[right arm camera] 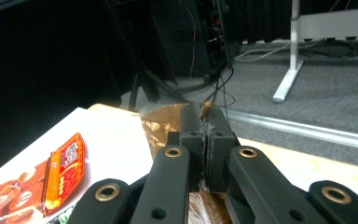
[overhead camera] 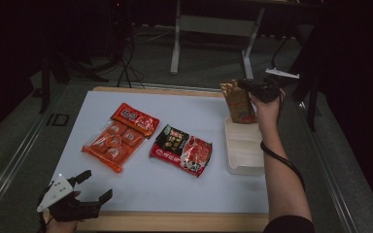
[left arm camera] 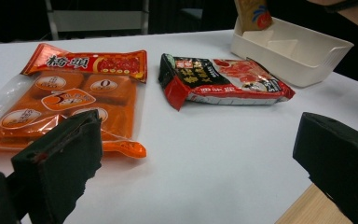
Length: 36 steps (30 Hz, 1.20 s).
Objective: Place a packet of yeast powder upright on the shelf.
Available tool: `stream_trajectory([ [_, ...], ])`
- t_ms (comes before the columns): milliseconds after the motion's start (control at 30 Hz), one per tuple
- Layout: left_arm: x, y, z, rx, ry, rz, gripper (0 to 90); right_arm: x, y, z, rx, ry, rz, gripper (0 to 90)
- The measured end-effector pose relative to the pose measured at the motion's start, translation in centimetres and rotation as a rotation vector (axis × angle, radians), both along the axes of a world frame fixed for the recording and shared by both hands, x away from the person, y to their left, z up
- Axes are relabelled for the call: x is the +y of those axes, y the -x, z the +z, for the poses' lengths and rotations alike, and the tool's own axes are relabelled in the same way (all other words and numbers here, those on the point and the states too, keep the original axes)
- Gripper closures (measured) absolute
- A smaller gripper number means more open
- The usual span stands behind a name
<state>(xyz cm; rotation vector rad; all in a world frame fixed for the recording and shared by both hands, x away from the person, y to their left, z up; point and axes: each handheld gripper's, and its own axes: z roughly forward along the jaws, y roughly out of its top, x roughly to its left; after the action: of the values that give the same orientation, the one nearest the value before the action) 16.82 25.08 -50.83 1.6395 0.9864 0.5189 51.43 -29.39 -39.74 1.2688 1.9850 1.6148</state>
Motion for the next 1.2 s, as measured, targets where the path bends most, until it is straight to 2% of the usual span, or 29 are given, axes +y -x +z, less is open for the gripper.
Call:
stream_trajectory([
  [133, 0.0, 0.0, 0.0, -0.001, -0.003, -0.002, 1.7, -0.5, 0.2, -0.7, 0.028, 0.003, -0.009, 88.2],
  [267, 0.0, 0.0, 0.0, -0.001, -0.006, -0.004, 1.7, -1.2, 0.5, -1.2, 0.057, 0.032, -0.035, 87.9],
  [533, 0.0, 0.1, 0.0, -0.003, -0.005, -0.003, 1.6, -3.3, 1.4, -2.0, 0.069, 0.037, -0.067, 87.2],
  [667, -0.1, 0.1, 0.0, -0.002, -0.007, -0.006, 1.6, -4.3, 2.0, -2.0, 0.069, 0.059, -0.093, 86.8],
  [900, -0.1, 0.1, 0.1, -0.004, -0.007, -0.007, 1.7, -6.3, 3.0, -2.6, 0.075, 0.037, -0.137, 84.7],
  [967, -0.1, 0.1, 0.1, -0.003, -0.006, -0.008, 1.6, -6.6, 3.2, -2.5, 0.073, 0.045, -0.153, 80.4],
  [1067, -0.2, 0.0, 0.0, -0.001, -0.009, -0.01, 1.6, -6.5, 3.4, -1.9, 0.063, 0.069, -0.166, 65.8],
  [1133, -0.2, -0.1, 0.0, 0.001, -0.01, -0.014, 1.6, -6.3, 3.7, -1.4, 0.049, 0.105, -0.178, 57.7],
  [1200, -0.3, -0.1, 0.0, 0.001, -0.01, -0.018, 1.6, -6.1, 4.1, -0.9, 0.032, 0.101, -0.176, 51.2],
])
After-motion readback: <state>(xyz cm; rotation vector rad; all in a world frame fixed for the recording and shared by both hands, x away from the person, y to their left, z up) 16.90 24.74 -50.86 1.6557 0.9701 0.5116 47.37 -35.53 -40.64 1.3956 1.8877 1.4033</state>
